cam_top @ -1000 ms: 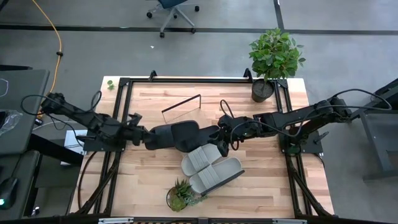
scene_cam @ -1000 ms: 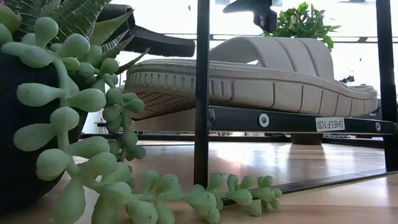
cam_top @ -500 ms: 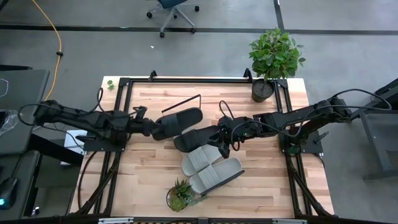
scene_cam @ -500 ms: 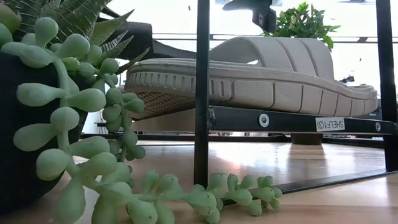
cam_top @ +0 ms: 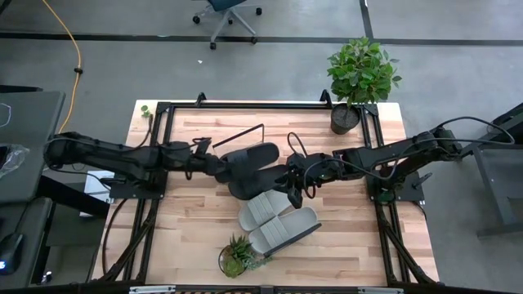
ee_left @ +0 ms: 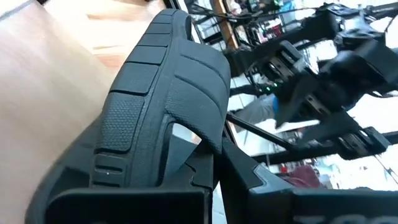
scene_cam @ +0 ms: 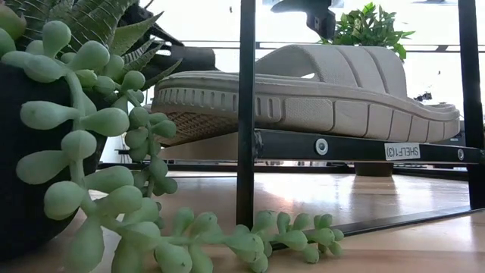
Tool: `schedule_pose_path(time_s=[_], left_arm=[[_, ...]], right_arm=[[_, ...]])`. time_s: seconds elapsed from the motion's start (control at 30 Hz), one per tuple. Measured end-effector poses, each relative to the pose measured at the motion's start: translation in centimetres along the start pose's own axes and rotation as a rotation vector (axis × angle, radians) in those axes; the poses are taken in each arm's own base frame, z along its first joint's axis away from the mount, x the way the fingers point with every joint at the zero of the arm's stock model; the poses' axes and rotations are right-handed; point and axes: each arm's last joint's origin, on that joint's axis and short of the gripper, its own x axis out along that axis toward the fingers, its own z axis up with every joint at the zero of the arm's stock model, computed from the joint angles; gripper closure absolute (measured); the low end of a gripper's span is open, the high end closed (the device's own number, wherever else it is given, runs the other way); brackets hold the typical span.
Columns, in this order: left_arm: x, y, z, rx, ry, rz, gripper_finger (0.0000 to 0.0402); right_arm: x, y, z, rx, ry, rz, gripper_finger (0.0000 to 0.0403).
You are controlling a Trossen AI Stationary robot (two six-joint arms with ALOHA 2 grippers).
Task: Pick and place slides into the shelf
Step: Put the black slipper on the shelf
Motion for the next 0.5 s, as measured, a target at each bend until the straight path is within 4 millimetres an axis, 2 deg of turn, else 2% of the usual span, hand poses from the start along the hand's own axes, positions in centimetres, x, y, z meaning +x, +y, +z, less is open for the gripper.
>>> schedule_pose_path(time_s=[0.27,0.5], left_arm=[[1.7,1.0,-0.4,-0.019,-0.024,0.071,0.0401],[2.0,1.5,-0.4,-0.015,-0.084,0.130,0.0401]], right_arm=[[0.0,0.0,-0.1,-0.006,0.012,0.005,0.0273],[0.0,0.0,-0.1,-0.013,0.016,0.006,0.0273]])
